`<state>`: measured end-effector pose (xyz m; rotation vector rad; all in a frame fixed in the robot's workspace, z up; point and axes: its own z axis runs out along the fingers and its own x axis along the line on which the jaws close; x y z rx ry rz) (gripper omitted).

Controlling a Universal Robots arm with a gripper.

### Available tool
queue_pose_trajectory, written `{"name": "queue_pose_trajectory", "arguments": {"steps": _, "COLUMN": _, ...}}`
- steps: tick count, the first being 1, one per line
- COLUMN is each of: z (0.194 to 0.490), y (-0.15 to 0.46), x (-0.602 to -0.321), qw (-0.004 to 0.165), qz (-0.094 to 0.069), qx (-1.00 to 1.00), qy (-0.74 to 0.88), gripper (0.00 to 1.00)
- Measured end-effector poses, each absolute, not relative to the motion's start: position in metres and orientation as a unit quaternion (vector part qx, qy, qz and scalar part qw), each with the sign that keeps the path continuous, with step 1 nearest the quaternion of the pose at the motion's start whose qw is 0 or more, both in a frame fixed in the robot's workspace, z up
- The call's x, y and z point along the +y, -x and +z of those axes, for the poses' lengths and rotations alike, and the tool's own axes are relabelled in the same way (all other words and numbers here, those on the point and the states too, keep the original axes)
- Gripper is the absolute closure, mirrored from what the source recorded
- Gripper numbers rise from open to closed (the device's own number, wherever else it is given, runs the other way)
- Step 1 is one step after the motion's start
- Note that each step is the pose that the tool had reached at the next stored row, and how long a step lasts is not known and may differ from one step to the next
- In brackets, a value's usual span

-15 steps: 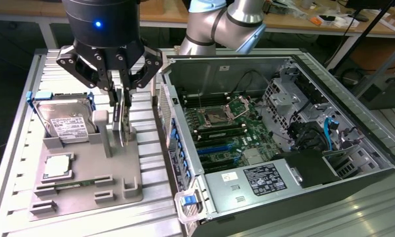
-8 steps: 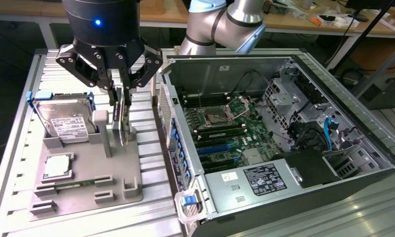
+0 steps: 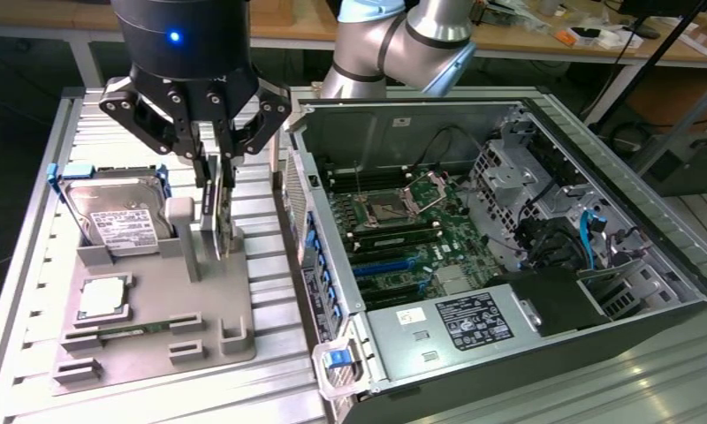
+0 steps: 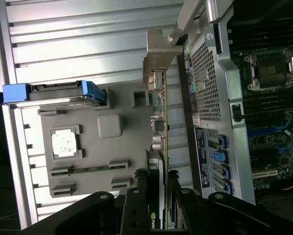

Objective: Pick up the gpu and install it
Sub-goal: 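Pick up the gpu and move the gpu toward the slot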

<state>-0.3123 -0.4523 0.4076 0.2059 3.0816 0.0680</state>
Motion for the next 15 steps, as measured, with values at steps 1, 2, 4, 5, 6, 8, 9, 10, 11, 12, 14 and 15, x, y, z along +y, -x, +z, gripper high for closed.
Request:
{"name": "queue_pose_trajectory", "arguments": {"steps": 1, "z": 0.4079, "y": 0.3123, "x": -0.4523, "qw": 0.026, "qz": 0.022, "qx": 0.997, "qy": -0.067, "gripper": 0.73}}
{"name": "queue_pose_trajectory", "arguments": {"steps": 2, "z": 0.4083, "y": 0.3123, "x": -0.4523, "qw": 0.026, "qz": 0.022, "qx": 0.997, "qy": -0.067, "gripper": 0.73}}
{"name": "queue_pose_trajectory", "arguments": {"steps": 4, "z": 0.4088, "y": 0.3123, "x": -0.4523, "qw": 0.026, "qz": 0.022, "qx": 0.997, "qy": -0.067, "gripper": 0.73}}
{"name": "queue_pose_trajectory", "arguments": {"steps": 5, "z": 0.4092, "y": 0.3123, "x": -0.4522, "qw": 0.026, "qz": 0.022, "qx": 0.997, "qy": -0.067, "gripper": 0.73}}
{"name": "queue_pose_trajectory", "arguments": {"steps": 6, "z": 0.4098, "y": 0.3123, "x": -0.4523, "qw": 0.026, "qz": 0.022, "qx": 0.997, "qy": -0.067, "gripper": 0.73}}
{"name": "queue_pose_trajectory", "arguments": {"steps": 8, "z": 0.4111, "y": 0.3123, "x": -0.4522, "qw": 0.026, "qz": 0.022, "qx": 0.997, "qy": -0.067, "gripper": 0.73}}
{"name": "queue_pose_trajectory", "arguments": {"steps": 9, "z": 0.4115, "y": 0.3123, "x": -0.4523, "qw": 0.026, "qz": 0.022, "qx": 0.997, "qy": -0.067, "gripper": 0.73}}
{"name": "queue_pose_trajectory", "arguments": {"steps": 10, "z": 0.412, "y": 0.3123, "x": -0.4522, "qw": 0.026, "qz": 0.022, "qx": 0.997, "qy": -0.067, "gripper": 0.73}}
{"name": "queue_pose_trajectory", "arguments": {"steps": 11, "z": 0.4124, "y": 0.3123, "x": -0.4523, "qw": 0.026, "qz": 0.022, "qx": 0.997, "qy": -0.067, "gripper": 0.73}}
{"name": "queue_pose_trajectory", "arguments": {"steps": 12, "z": 0.4129, "y": 0.3123, "x": -0.4522, "qw": 0.026, "qz": 0.022, "qx": 0.997, "qy": -0.067, "gripper": 0.73}}
{"name": "queue_pose_trajectory", "arguments": {"steps": 14, "z": 0.4141, "y": 0.3123, "x": -0.4523, "qw": 0.026, "qz": 0.022, "qx": 0.997, "qy": -0.067, "gripper": 0.73}}
{"name": "queue_pose_trajectory", "arguments": {"steps": 15, "z": 0.415, "y": 0.3123, "x": -0.4522, "qw": 0.026, "qz": 0.022, "qx": 0.997, "qy": -0.067, "gripper": 0.73}}
